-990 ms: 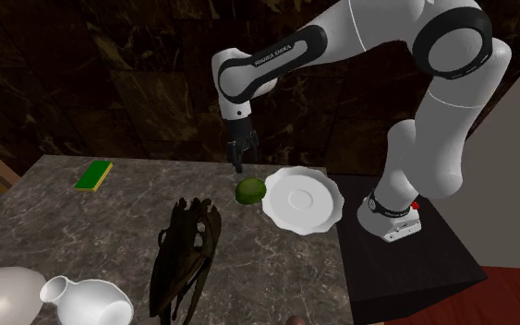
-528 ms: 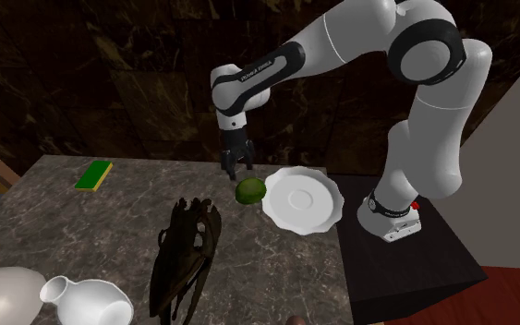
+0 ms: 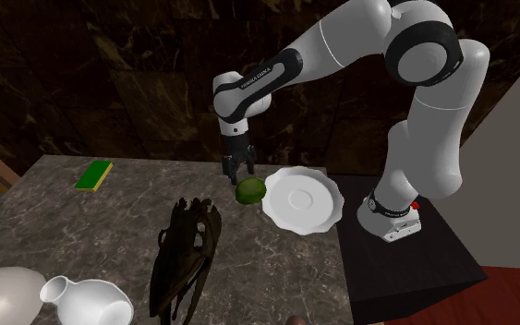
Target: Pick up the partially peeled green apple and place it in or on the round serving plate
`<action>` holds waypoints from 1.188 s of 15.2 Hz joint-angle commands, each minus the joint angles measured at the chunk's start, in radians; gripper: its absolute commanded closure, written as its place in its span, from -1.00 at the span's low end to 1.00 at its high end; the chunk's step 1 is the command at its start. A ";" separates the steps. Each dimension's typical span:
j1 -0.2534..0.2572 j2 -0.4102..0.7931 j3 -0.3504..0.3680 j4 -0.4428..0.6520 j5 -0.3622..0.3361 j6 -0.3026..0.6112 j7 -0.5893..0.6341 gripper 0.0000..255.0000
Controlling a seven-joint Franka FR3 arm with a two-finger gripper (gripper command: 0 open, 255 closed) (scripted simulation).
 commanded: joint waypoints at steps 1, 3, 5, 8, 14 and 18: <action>0.000 0.000 0.000 0.000 0.000 0.000 0.000 -1.00; 0.000 0.000 0.000 0.000 0.000 0.000 0.000 -1.00; 0.000 0.000 0.000 0.000 0.000 0.000 0.000 1.00; 0.000 0.000 0.000 0.000 0.000 0.000 0.000 1.00; 0.000 0.000 0.000 0.000 0.000 0.000 0.000 -1.00; -0.196 0.000 -0.054 -0.132 0.369 -0.069 -0.523 -1.00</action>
